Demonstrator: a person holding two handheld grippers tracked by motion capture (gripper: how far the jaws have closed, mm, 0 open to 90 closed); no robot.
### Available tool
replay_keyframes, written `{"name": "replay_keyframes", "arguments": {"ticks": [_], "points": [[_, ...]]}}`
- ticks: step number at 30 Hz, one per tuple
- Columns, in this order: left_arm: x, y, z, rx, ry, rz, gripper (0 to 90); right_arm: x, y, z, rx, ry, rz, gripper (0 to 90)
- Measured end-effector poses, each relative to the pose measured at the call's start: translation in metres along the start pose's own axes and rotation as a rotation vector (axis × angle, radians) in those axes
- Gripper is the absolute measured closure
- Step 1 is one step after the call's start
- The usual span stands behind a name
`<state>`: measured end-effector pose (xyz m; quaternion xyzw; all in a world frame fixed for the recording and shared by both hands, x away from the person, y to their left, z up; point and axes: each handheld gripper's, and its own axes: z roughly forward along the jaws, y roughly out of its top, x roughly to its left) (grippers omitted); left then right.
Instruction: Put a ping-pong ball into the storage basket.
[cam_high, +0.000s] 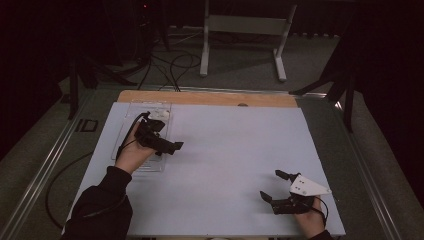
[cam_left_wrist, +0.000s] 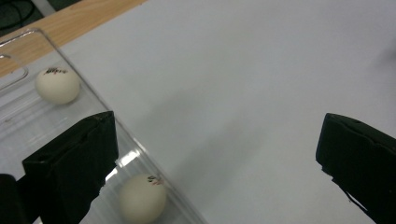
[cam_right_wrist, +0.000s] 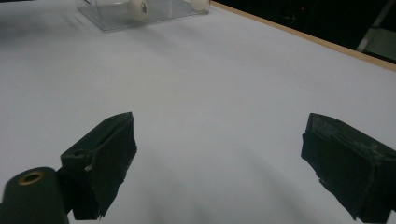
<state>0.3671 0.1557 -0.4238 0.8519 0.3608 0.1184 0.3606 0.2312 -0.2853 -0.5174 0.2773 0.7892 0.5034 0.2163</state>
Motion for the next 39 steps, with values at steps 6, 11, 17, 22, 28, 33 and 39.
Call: {"name": "replay_keyframes", "arguments": {"ticks": [6,11,17,22,28,33,39], "points": [[-0.008,0.001,0.002,-0.036,-0.018,0.024,0.4,0.000,0.000,0.000,-0.008,-0.002,0.002,10.0],[-0.016,0.004,0.004,-0.068,-0.031,0.046,0.4,0.000,0.000,-0.001,-0.005,-0.006,0.000,10.0],[-0.025,0.006,0.008,-0.076,-0.051,0.066,0.4,0.000,0.000,-0.001,-0.005,-0.006,-0.001,10.0],[-0.033,0.012,0.008,-0.102,-0.074,0.078,0.4,0.000,0.000,-0.001,-0.007,-0.007,0.002,10.0],[-0.043,0.017,0.009,-0.119,-0.109,0.095,0.4,0.000,0.001,-0.001,-0.008,-0.003,-0.003,10.0],[-0.052,0.020,0.013,-0.119,-0.139,0.116,0.4,0.000,0.001,-0.001,-0.009,-0.004,-0.002,10.0],[-0.062,0.022,0.019,-0.111,-0.158,0.135,0.4,0.000,0.001,-0.001,-0.012,-0.004,-0.003,10.0]]}}
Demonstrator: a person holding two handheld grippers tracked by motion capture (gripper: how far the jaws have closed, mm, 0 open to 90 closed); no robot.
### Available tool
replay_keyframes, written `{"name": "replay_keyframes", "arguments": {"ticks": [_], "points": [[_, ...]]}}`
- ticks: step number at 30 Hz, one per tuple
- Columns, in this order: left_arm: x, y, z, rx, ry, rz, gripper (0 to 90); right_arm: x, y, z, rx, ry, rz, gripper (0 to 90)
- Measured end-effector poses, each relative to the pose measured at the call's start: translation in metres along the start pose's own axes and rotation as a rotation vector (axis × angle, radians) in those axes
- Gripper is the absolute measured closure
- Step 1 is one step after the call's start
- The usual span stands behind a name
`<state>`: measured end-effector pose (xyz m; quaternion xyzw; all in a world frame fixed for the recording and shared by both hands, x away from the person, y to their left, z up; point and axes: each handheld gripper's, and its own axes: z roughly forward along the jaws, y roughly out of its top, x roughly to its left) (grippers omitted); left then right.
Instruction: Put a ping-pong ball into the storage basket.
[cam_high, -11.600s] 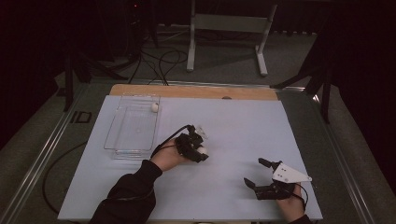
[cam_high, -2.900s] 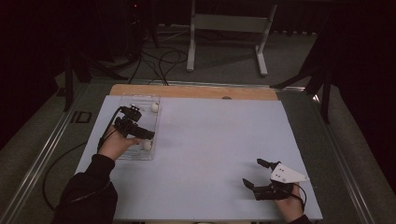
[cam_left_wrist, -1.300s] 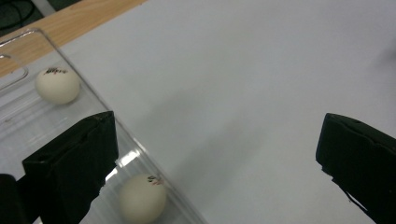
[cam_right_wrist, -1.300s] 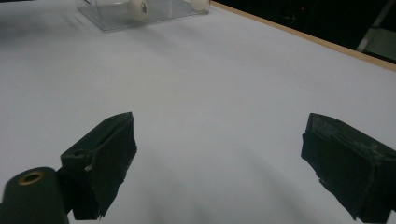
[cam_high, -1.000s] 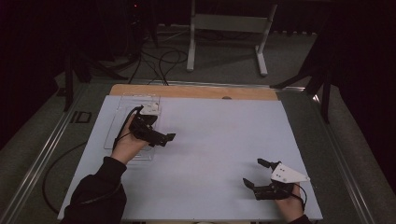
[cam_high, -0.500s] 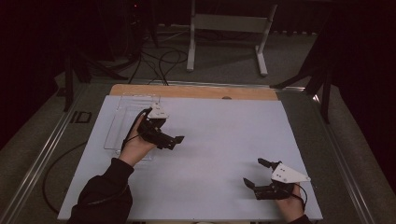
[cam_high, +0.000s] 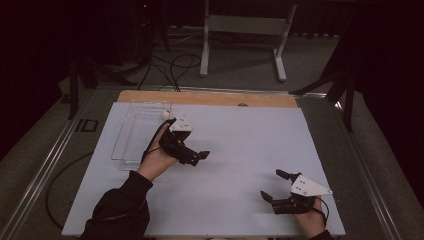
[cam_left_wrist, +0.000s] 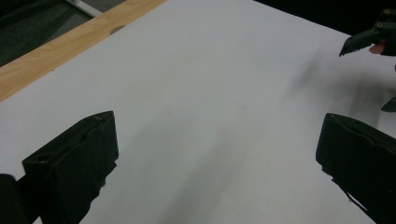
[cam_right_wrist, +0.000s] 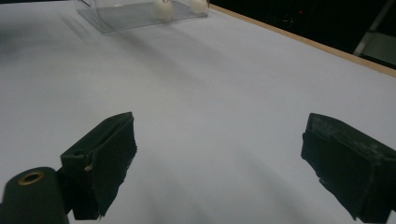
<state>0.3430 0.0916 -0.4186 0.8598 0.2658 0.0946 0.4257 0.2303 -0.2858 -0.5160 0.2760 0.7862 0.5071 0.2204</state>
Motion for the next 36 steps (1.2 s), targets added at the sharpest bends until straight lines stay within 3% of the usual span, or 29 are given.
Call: {"name": "replay_keyframes", "arguments": {"ticks": [8,11,19,32,36], "points": [[-0.013,0.003,0.007,-0.009,-0.012,0.016,0.4,0.000,0.000,0.000,-0.001,-0.001,-0.002,10.0],[-0.018,0.003,0.011,0.000,0.002,0.021,0.4,0.000,0.000,0.000,-0.002,0.000,-0.002,10.0],[-0.031,-0.004,0.025,-0.032,-0.033,0.017,0.4,0.000,0.000,0.000,-0.003,0.002,-0.002,10.0],[-0.032,-0.021,0.029,-0.068,-0.078,0.015,0.4,0.000,0.000,0.000,-0.002,0.006,-0.004,10.0],[-0.034,-0.026,0.028,-0.070,-0.074,0.023,0.4,0.000,0.000,0.000,-0.003,0.005,-0.006,10.0]]}}
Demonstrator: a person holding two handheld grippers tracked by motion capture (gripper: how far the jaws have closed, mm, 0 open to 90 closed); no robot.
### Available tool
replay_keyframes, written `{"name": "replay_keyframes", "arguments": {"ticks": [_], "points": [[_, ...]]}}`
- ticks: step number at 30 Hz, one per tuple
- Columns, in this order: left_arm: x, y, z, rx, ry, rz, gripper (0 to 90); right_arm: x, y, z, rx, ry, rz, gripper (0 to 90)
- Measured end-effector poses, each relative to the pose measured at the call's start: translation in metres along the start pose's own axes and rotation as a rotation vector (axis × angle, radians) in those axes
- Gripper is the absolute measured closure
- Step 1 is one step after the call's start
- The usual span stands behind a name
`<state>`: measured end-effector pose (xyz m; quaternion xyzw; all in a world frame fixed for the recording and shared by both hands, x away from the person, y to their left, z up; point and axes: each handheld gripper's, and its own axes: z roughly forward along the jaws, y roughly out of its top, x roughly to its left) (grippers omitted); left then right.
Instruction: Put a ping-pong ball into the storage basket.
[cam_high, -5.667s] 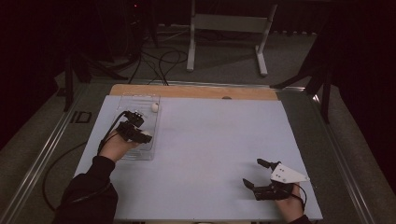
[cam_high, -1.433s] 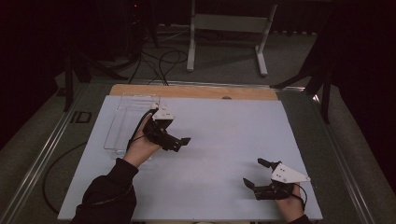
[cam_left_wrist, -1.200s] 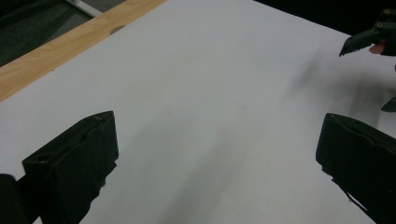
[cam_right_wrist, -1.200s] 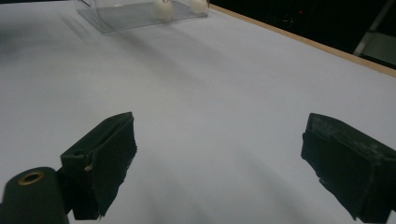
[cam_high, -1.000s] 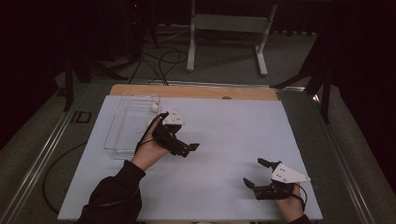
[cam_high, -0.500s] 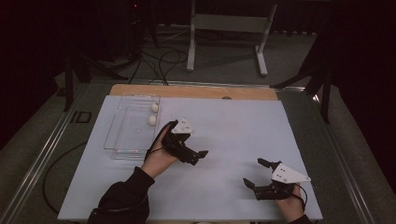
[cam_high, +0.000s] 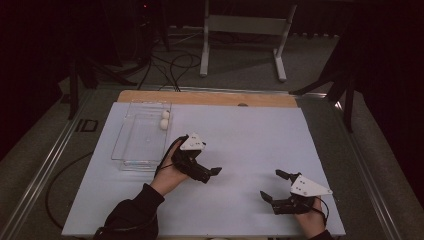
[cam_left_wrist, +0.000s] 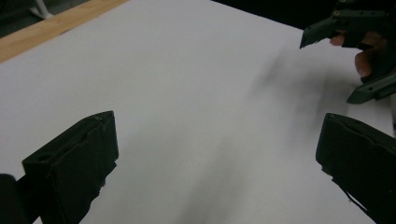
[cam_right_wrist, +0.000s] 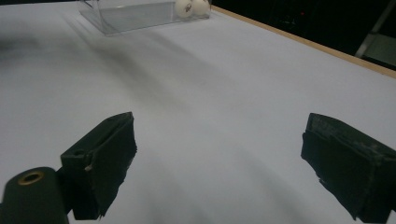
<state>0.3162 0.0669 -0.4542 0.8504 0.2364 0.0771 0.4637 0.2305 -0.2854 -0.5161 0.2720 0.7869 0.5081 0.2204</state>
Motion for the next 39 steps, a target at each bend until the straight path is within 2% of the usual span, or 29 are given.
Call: {"name": "replay_keyframes", "arguments": {"ticks": [3,7,12,23,25,30,31,39], "points": [[0.000,-0.001,-0.001,-0.004,-0.013,-0.003,0.4,0.000,0.000,0.000,0.001,0.002,0.001,10.0],[-0.002,-0.006,-0.005,0.001,-0.024,0.016,0.4,0.000,0.000,0.000,0.001,0.002,0.001,10.0],[-0.002,-0.010,-0.011,-0.005,-0.005,0.018,0.5,0.001,0.000,0.000,0.001,0.001,0.004,10.0],[0.000,-0.023,-0.024,0.005,-0.024,0.027,0.4,0.001,0.000,0.000,0.006,0.004,0.003,10.0],[-0.001,-0.026,-0.027,-0.003,-0.040,0.026,0.5,0.000,0.000,0.000,0.005,0.003,0.002,10.0],[-0.004,-0.030,-0.031,0.007,-0.040,0.042,0.4,0.001,0.000,0.001,0.005,0.004,0.004,10.0],[-0.005,-0.032,-0.034,0.002,-0.052,0.035,0.4,0.001,0.000,0.000,0.005,0.004,0.005,10.0],[-0.008,-0.038,-0.043,0.004,-0.053,0.041,0.4,0.001,0.000,0.001,0.005,0.007,0.005,10.0]]}}
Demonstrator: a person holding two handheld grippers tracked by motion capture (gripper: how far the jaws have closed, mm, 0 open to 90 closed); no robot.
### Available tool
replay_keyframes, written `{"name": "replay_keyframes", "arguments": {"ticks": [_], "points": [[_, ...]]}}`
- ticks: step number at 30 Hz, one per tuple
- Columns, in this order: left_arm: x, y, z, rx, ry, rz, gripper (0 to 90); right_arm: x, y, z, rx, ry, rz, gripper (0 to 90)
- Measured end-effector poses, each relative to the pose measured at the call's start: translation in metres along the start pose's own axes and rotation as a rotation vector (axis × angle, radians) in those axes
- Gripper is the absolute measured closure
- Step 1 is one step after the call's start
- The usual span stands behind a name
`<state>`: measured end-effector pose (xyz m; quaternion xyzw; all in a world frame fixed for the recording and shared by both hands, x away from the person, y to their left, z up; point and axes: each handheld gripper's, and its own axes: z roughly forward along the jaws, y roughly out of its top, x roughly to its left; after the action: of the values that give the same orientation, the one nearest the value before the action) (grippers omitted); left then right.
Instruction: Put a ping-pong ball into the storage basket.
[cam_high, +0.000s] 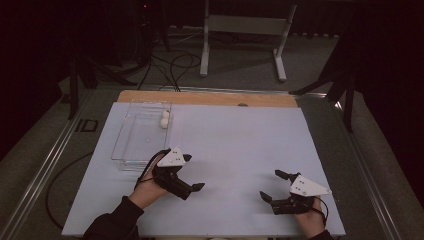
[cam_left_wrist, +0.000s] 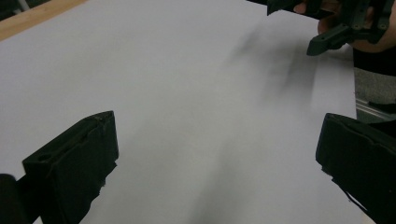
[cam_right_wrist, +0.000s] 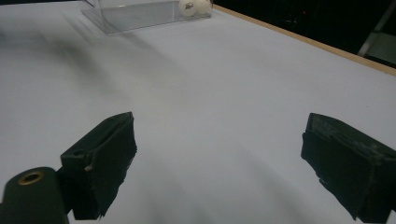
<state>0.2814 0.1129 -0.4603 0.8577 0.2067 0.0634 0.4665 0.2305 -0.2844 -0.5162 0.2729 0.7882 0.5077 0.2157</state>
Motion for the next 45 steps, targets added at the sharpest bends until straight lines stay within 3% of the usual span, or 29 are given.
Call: {"name": "replay_keyframes", "arguments": {"ticks": [7,13,20,23,34,45], "points": [[-0.002,-0.008,-0.009,-0.004,-0.004,-0.006,0.4,0.000,0.000,0.000,0.001,0.000,0.001,10.0],[-0.002,-0.014,-0.015,0.001,0.013,-0.007,0.4,0.000,0.000,0.001,0.001,0.002,0.001,10.0],[-0.001,-0.025,-0.022,-0.006,0.039,-0.036,0.4,0.000,-0.001,0.001,0.003,0.002,0.002,10.0],[-0.002,-0.029,-0.023,0.000,0.061,-0.039,0.5,0.000,0.000,0.001,0.004,0.003,0.000,10.0],[-0.001,-0.047,-0.029,-0.008,0.080,-0.086,0.4,0.001,-0.001,0.002,0.006,0.005,0.005,10.0],[-0.002,-0.062,-0.029,0.002,0.099,-0.096,0.4,0.001,-0.001,0.002,0.012,0.007,0.007,10.0]]}}
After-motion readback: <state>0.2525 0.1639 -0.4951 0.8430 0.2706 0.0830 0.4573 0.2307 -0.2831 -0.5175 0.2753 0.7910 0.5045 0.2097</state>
